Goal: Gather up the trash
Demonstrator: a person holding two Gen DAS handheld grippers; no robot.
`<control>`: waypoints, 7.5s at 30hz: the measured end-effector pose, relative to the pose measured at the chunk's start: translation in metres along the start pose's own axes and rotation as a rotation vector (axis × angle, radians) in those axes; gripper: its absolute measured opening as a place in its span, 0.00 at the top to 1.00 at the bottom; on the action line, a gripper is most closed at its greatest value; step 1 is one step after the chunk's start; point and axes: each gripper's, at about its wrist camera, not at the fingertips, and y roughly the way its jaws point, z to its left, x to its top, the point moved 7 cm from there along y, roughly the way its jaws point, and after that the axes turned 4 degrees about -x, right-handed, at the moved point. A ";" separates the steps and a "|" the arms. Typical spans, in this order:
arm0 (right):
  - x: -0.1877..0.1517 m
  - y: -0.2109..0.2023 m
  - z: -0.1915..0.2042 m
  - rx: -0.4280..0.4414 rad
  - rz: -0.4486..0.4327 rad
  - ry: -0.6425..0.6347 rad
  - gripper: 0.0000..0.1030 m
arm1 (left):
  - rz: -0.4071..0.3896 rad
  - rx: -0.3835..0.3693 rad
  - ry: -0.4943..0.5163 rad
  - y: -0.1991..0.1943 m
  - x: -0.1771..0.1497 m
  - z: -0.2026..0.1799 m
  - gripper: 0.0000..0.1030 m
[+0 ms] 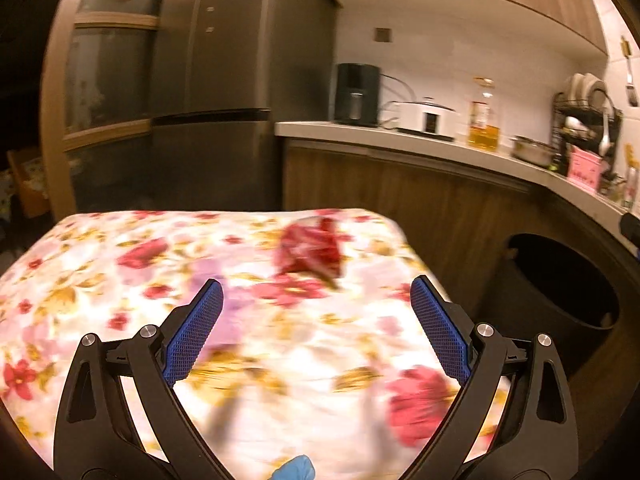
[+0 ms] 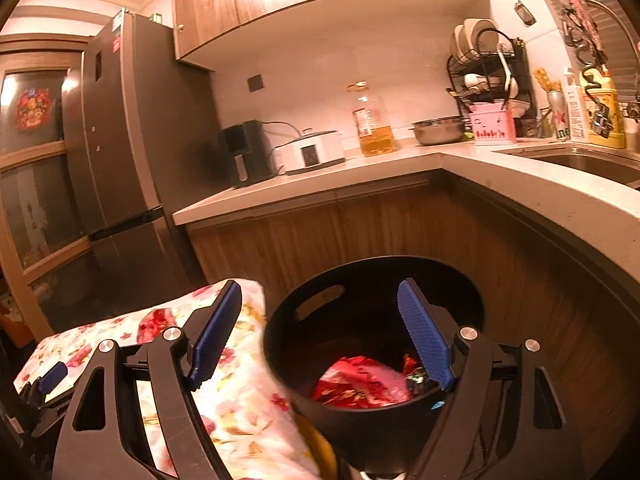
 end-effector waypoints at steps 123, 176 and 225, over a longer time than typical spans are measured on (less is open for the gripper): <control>0.031 -0.016 -0.005 -0.066 -0.083 -0.104 0.92 | -0.011 -0.420 0.066 -0.028 0.058 -0.146 0.99; 0.010 -0.037 0.007 -0.112 -0.003 -0.101 0.05 | 0.013 -0.158 0.090 -0.050 0.029 -0.071 0.06; -0.057 -0.200 0.112 -0.044 0.052 -0.218 0.06 | 0.022 -0.008 0.032 -0.219 -0.021 0.063 0.06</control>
